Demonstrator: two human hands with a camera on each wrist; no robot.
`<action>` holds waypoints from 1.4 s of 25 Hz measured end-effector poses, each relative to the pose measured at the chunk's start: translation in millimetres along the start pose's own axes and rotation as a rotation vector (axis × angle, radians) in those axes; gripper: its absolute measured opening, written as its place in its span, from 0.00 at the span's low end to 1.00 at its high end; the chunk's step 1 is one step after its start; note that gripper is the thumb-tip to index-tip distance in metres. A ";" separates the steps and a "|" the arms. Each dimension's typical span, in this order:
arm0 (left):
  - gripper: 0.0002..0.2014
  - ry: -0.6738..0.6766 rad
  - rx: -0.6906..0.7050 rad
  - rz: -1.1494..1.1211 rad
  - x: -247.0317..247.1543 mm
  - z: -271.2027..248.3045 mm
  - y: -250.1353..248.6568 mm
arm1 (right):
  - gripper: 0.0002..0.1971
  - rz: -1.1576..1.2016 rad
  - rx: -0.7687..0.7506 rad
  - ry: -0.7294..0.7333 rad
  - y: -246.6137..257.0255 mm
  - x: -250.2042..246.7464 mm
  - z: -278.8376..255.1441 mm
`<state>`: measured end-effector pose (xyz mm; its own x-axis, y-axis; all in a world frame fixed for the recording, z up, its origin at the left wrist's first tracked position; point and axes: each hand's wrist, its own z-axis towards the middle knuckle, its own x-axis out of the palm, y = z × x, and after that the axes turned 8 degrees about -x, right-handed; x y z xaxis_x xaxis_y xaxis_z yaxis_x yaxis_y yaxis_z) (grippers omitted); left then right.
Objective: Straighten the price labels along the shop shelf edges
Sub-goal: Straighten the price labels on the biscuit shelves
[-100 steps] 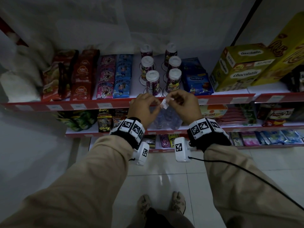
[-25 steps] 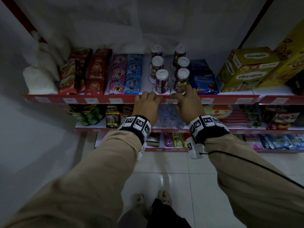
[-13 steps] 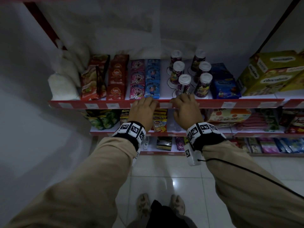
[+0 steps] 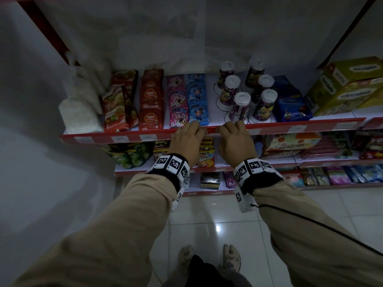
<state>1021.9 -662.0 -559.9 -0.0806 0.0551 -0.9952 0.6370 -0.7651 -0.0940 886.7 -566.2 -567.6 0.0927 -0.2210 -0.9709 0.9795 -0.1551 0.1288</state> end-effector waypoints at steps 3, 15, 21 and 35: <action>0.32 0.011 0.013 -0.037 -0.4 -0.1 2.9 | 0.14 -0.009 0.036 -0.002 2.6 2.9 4.2; 0.24 -0.077 0.002 -0.313 3.1 -0.2 8.2 | 0.08 0.661 0.295 -0.315 -1.4 -19.4 16.7; 0.17 -0.113 -0.097 -0.510 -0.8 5.9 12.8 | 0.14 1.104 0.420 -0.249 17.1 -11.0 22.8; 0.07 -0.095 -0.093 -0.351 -12.6 2.2 16.3 | 0.07 0.561 0.194 -0.257 2.9 -14.2 20.8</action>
<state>1031.6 -676.6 -548.8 -0.3747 0.2406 -0.8954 0.6246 -0.6482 -0.4356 884.6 -583.5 -549.3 0.5114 -0.5390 -0.6692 0.7426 -0.1147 0.6599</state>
